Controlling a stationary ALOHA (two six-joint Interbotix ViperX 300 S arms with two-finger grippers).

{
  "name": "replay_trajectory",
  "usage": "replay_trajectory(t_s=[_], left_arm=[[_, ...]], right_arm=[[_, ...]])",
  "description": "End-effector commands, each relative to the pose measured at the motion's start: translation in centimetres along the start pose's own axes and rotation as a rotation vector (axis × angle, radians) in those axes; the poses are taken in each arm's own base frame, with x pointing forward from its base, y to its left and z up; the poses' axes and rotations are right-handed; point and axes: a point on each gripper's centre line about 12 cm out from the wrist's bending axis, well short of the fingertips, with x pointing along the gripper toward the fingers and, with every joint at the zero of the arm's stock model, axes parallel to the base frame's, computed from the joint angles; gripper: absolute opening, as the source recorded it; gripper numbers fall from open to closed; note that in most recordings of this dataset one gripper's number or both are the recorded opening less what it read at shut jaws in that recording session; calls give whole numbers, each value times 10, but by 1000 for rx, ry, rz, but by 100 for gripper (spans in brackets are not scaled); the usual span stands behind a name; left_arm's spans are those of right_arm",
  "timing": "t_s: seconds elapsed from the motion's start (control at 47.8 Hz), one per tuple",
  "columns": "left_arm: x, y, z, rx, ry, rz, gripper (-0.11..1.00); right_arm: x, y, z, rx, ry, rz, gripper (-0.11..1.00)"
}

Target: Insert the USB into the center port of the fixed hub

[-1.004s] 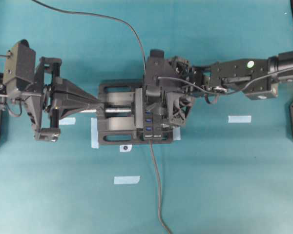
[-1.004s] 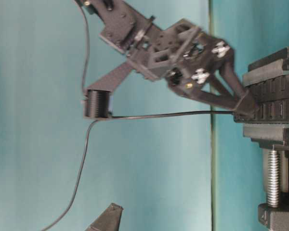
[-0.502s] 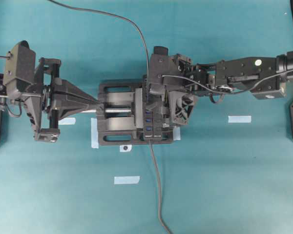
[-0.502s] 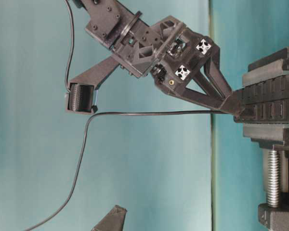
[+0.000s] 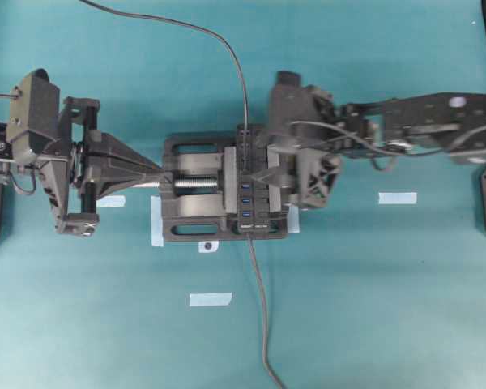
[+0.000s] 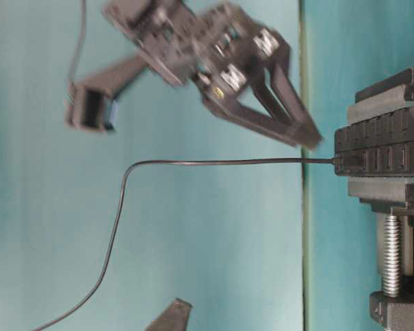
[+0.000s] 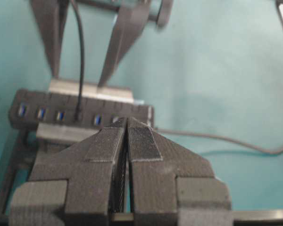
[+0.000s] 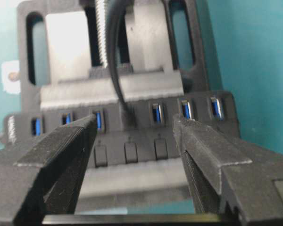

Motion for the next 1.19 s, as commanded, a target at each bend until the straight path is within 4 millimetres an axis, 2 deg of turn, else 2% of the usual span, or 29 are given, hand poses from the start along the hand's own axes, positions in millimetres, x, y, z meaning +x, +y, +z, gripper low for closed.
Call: replay_trajectory(t_s=[0.0,0.23,0.46,0.649,0.921,1.172], left_arm=[[-1,0,8,-1,-29,-2,0],[-2,-1,7,0,-27,-3,0],[-2,-1,7,0,-27,-3,0],[-1,-1,6,1,-24,-3,0],[-1,0,5,0,-21,-2,0],[-2,-1,6,2,-26,-6,0]], right_arm=[[-18,0,11,-6,-78,0,77],[-40,0,4,-3,-155,-1,77],[-54,0,-8,8,-199,-2,77],[-69,4,-6,20,-265,11,77],[-79,15,-14,1,-275,43,77],[-85,17,-20,4,-291,49,77]])
